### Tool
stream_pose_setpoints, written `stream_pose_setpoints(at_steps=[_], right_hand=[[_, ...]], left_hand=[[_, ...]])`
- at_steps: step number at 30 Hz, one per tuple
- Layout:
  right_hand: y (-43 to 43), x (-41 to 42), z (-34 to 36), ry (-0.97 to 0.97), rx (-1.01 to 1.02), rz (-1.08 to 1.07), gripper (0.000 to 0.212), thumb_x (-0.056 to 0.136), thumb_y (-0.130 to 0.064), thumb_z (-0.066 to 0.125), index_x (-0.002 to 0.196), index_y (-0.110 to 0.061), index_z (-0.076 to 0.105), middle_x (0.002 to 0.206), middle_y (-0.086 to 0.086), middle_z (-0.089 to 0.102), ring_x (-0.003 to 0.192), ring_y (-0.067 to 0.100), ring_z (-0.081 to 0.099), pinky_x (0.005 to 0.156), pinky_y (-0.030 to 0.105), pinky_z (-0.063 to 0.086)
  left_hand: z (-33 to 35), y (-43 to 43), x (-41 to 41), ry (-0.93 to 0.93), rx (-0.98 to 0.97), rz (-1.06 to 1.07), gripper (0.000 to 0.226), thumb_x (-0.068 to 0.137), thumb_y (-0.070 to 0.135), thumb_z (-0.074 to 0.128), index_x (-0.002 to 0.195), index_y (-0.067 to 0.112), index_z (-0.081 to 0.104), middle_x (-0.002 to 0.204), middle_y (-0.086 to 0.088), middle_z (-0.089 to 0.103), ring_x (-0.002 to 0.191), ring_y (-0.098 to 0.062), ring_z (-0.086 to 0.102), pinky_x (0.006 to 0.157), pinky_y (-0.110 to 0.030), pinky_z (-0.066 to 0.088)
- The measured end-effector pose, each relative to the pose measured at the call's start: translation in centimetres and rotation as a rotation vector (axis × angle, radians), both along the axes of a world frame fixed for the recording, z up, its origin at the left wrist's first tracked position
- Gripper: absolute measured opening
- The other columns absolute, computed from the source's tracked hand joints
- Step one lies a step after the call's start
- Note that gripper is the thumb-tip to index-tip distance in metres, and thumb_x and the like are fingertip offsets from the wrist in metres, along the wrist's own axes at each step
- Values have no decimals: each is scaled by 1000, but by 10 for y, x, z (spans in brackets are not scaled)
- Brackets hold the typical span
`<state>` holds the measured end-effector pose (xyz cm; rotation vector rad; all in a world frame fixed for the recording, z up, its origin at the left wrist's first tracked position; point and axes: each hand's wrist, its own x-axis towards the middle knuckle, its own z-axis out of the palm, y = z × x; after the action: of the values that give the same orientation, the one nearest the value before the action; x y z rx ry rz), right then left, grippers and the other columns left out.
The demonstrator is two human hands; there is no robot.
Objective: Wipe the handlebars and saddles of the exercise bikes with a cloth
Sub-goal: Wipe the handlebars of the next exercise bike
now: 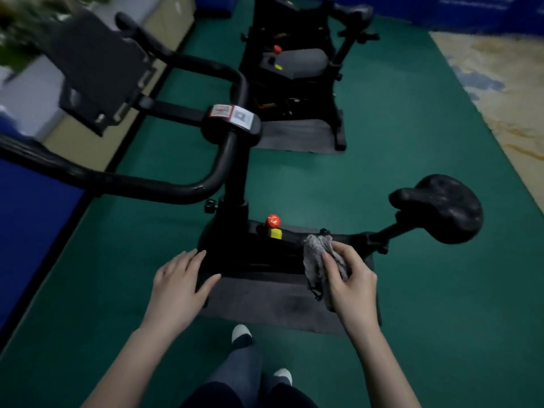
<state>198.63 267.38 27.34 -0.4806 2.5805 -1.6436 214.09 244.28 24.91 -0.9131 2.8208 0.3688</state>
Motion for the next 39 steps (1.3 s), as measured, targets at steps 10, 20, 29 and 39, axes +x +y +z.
stream_pose_setpoints(at_steps=[10,20,29,39], right_hand=[[-87,-34,40,27,-157,157,12,87,-15,65,96,-25,65,87,-30,64,90,-17,58,75,-1,39],[-193,-33,91,173,-283,406,18,83,-29,61,94,-43,57,93,-38,63,88,-16,59,75,1,41],[-288,-24,93,207,-229,747,17,89,-19,62,102,-29,64,96,-29,64,94,-11,61,79,5,43],[-373,4,119,409,-299,1011,18,89,-6,62,107,-5,68,99,0,68,93,7,64,81,10,45]], left_hand=[[9,-51,16,97,25,272,71,91,62,28,150,23,22,157,4,23,144,-13,16,117,-33,10],[25,-111,27,276,-5,490,69,91,59,29,149,23,25,155,5,25,143,-11,17,116,-31,8],[60,-153,29,605,-48,711,63,94,51,34,148,19,27,149,-1,37,137,-16,31,115,-41,22],[90,-167,-6,1408,446,976,32,90,30,58,122,31,55,118,12,63,109,-1,59,97,-30,48]])
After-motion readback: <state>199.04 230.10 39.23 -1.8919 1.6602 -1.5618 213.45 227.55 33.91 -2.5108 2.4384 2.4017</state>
